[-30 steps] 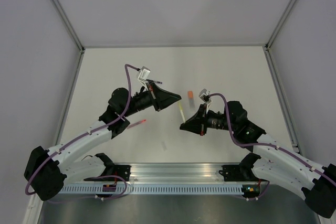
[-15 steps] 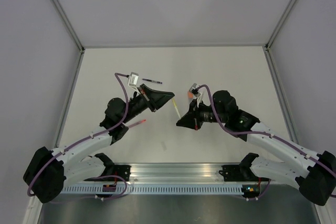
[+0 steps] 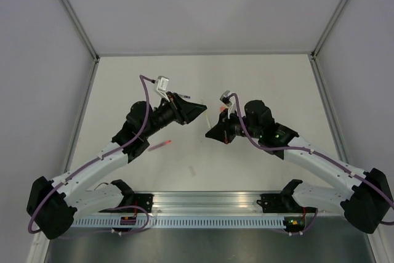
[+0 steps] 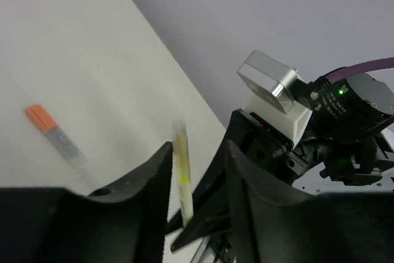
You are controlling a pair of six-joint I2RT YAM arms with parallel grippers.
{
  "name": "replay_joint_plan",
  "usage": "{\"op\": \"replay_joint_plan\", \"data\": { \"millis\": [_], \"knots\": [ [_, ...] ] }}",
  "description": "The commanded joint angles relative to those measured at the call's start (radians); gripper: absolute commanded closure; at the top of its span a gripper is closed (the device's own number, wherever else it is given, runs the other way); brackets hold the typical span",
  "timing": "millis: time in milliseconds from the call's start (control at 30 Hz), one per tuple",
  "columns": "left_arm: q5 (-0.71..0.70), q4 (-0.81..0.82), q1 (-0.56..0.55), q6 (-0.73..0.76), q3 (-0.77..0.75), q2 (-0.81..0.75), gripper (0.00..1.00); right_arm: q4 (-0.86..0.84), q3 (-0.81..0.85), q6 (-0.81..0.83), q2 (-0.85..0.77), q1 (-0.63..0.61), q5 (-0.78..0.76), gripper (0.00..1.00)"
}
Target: Insert the pens into the pen caps
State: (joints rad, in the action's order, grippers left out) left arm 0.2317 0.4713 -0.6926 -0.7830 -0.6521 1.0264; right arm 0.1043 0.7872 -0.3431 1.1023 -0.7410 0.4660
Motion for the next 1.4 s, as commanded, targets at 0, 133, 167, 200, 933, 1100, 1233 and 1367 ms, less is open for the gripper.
{"op": "replay_joint_plan", "data": {
  "millis": [0, 133, 167, 200, 933, 1100, 1233, 1367],
  "knots": [
    [0.034, -0.352, -0.007, 0.094, -0.173, -0.022, 0.53, -0.124, -0.031, 0.013, 0.016, 0.043, -0.180, 1.00],
    [-0.037, -0.512, 0.007, 0.151, -0.282, -0.031, 0.28, -0.029, -0.020, 0.001, 0.098, 0.058, -0.289, 1.00],
    [-0.052, -0.536, 0.007, 0.157, -0.293, -0.035, 0.23, -0.005, -0.011, 0.000, 0.116, 0.061, -0.359, 1.00],
    [-0.081, -0.551, 0.007, 0.162, -0.290, -0.048, 0.20, 0.015, 0.012, -0.002, 0.137, 0.077, -0.404, 1.00],
    [-0.293, -0.457, 0.021, 0.255, 0.091, -0.091, 0.18, 0.204, 0.251, 0.013, 0.680, 0.264, -0.655, 0.77],
    [-0.290, -0.465, 0.025, 0.258, 0.092, -0.107, 0.18, 0.178, 0.253, 0.000, 0.699, 0.264, -0.619, 0.70],
    [-0.293, -0.496, 0.025, 0.264, 0.086, -0.106, 0.18, 0.179, 0.253, 0.000, 0.686, 0.264, -0.622, 0.69],
    [-0.328, -0.543, 0.025, 0.252, 0.071, -0.101, 0.18, 0.184, 0.251, 0.013, 0.651, 0.264, -0.609, 0.69]
  ]
}}
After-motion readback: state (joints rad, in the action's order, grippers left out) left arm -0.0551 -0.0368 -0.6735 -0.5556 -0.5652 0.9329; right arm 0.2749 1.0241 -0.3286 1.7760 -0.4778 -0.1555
